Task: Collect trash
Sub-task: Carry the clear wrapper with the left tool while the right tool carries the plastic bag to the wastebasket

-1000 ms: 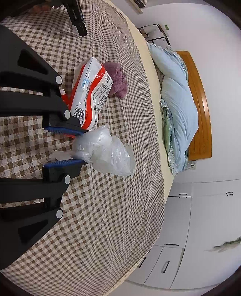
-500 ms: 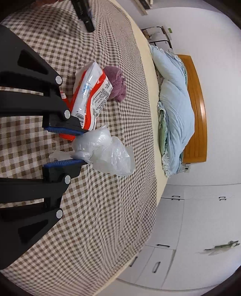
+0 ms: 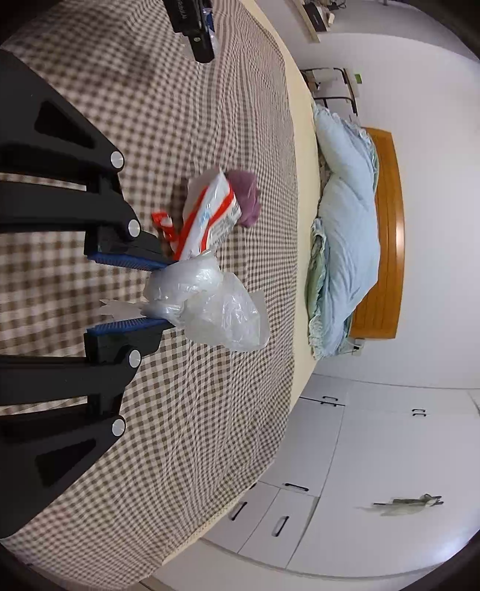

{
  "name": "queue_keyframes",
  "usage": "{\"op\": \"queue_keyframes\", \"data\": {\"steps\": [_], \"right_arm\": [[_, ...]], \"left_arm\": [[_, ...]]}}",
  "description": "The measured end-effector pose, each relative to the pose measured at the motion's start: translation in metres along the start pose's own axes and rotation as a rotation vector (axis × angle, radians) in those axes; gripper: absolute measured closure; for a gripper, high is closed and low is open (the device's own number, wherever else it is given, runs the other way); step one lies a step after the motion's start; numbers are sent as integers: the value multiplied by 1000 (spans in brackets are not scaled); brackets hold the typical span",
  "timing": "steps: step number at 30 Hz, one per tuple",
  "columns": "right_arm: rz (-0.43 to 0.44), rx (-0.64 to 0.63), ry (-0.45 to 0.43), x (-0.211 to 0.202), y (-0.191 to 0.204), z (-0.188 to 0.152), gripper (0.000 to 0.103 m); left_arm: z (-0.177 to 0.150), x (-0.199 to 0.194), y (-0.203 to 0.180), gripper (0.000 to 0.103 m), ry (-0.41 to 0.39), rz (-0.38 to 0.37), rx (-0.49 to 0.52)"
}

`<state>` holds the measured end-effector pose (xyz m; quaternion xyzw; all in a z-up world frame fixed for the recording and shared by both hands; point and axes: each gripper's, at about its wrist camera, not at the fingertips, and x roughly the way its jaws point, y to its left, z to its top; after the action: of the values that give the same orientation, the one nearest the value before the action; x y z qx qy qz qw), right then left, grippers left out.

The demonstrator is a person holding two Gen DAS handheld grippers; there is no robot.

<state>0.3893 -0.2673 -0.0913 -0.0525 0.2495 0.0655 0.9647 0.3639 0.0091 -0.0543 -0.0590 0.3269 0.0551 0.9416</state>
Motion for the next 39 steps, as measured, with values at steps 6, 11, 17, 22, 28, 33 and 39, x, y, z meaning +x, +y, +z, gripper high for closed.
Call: {"op": "queue_keyframes", "data": {"steps": [6, 11, 17, 22, 28, 33, 39], "right_arm": [[25, 31, -12, -37, -4, -12, 79], [52, 55, -12, -59, -5, -24, 79], [89, 77, -24, -87, -4, -35, 79], [118, 80, -38, -108, -1, -45, 79], [158, 75, -59, -136, 2, -56, 79], [192, 64, -67, -157, 4, -68, 79], [208, 33, -65, -178, 9, -86, 79]], "left_arm": [[-9, -43, -6, 64, -22, -12, 14], [-22, -72, -10, 64, -33, -4, 35], [-41, -107, -11, 64, -39, 3, 39], [-57, -133, -14, 64, -44, 17, 49], [-79, -160, -17, 64, -43, 33, 57], [-100, -178, -19, 64, -33, 31, 55], [-126, -199, -18, 64, -25, 21, 51]]}}
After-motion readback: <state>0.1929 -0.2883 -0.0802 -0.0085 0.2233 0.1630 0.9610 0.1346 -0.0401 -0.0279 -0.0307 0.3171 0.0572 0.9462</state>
